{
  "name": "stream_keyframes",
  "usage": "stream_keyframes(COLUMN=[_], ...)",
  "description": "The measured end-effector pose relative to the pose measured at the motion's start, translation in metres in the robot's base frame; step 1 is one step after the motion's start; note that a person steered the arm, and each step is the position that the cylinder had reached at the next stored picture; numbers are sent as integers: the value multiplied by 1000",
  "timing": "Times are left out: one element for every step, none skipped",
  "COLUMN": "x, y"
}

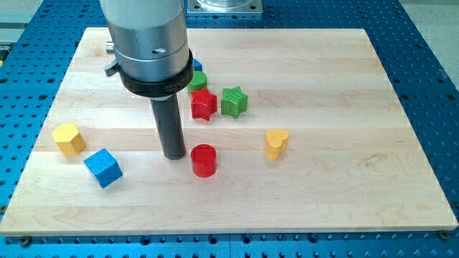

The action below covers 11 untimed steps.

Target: Place the green star at the top center of the board

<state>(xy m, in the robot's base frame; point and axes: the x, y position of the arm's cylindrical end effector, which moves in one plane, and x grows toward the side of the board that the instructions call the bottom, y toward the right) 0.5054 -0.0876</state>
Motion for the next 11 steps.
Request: stream_keyframes(x=[-18,-42,-97,-157,-147,-90,-113,-174,-213,-236,-269], y=[41,107,113,113,122,108,78,78,78,96,107])
